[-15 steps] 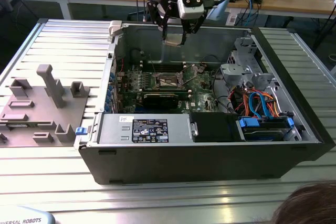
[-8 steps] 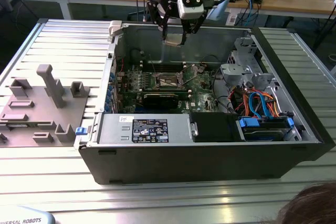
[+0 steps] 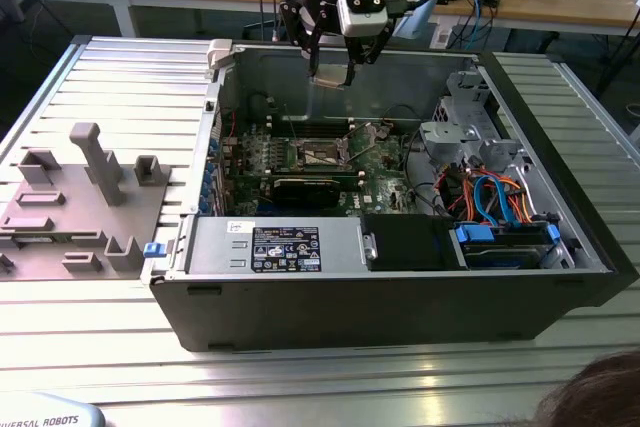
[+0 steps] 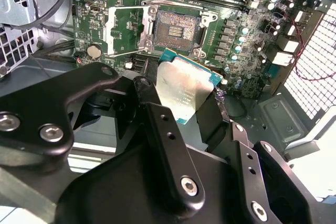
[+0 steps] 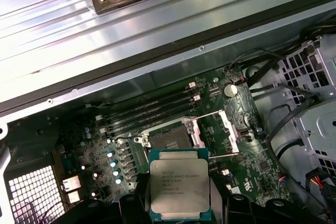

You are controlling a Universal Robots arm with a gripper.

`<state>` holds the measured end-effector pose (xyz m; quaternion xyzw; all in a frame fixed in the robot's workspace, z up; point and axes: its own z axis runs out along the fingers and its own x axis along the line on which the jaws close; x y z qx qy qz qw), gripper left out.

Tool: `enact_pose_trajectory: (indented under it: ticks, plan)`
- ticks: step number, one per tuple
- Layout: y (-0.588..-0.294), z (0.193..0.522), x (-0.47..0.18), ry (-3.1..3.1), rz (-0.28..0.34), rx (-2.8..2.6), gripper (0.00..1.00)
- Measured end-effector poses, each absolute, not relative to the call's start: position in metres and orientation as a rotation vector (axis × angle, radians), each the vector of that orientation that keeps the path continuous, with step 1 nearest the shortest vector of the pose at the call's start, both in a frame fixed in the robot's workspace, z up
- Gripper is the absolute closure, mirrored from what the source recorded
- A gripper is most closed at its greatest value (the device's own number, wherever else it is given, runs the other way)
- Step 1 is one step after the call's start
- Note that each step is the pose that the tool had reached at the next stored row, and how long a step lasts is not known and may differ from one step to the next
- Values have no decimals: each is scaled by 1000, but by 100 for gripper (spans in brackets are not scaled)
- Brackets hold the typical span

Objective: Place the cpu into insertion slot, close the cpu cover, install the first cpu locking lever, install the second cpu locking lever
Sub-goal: 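Place the cpu into insertion slot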

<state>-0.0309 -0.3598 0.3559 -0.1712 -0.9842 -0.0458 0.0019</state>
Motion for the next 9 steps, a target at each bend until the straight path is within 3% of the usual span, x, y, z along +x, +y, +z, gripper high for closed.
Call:
enact_pose_trajectory:
  ticks: [9]
  plan:
    - [-360,356,-31,-3084,-144,-563,46]
